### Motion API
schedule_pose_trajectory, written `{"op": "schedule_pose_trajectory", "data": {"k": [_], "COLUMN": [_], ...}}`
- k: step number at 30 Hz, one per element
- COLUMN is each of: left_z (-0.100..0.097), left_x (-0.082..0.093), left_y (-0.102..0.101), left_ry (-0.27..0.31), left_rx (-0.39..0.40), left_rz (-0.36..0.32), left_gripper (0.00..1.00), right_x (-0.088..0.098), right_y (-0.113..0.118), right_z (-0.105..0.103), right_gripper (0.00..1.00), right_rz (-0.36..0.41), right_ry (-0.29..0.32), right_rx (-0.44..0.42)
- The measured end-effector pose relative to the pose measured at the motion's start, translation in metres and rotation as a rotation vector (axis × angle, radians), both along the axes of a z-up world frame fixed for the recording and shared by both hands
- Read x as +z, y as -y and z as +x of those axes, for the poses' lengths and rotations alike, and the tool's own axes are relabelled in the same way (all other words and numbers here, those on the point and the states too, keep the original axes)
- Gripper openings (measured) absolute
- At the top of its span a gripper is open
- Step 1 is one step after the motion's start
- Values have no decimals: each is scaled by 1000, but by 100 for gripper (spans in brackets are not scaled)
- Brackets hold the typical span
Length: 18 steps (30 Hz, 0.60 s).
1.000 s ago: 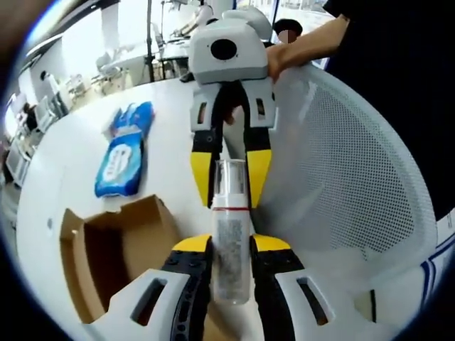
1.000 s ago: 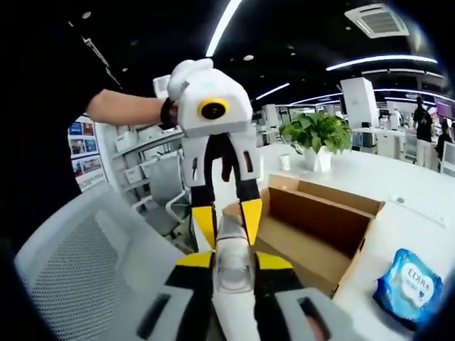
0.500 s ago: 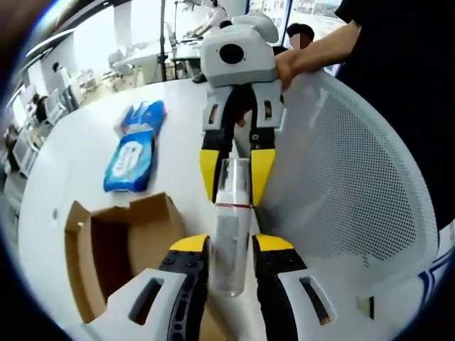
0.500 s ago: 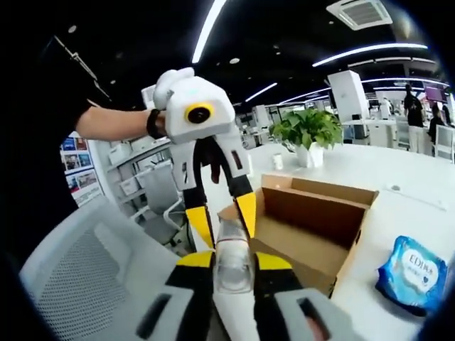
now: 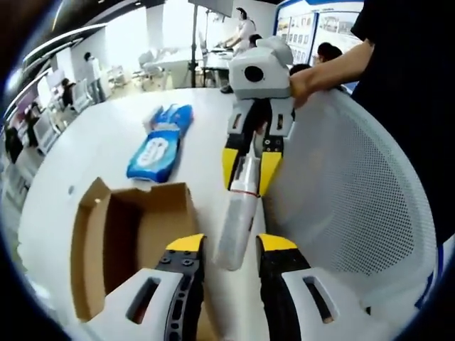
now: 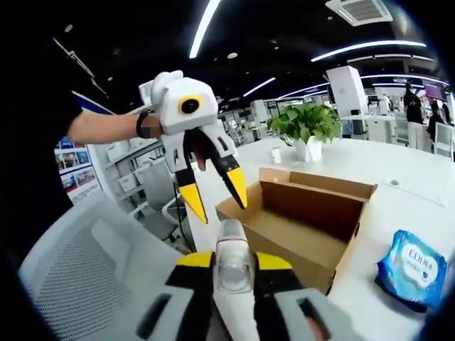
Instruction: Operate the shoe box by opening the lid, removing the specified soft item, and placing it in the target area until the item is outside and the box remains undamaged.
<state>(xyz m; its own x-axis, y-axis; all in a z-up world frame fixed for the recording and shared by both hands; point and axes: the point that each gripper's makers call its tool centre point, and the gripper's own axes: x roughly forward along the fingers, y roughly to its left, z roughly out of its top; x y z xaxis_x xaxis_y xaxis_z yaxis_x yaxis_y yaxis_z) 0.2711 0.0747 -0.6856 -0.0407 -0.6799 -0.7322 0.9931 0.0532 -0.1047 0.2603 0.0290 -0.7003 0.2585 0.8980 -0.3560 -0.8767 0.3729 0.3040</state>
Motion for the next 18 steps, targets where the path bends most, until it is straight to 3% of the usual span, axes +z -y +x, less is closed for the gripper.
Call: {"op": "schedule_pose_trajectory", "data": {"k": [18], "left_z": [17], "left_x": [3], "left_y": [-19], "left_ry": [12], "left_rx": [241], "left_rz": [-97], "left_gripper": [33], "right_x": [-2], "right_y": [7], "right_z": [-4], "right_gripper": [16], "right_rz": [-15], "right_ry": [-18], "right_rx": [-6]}}
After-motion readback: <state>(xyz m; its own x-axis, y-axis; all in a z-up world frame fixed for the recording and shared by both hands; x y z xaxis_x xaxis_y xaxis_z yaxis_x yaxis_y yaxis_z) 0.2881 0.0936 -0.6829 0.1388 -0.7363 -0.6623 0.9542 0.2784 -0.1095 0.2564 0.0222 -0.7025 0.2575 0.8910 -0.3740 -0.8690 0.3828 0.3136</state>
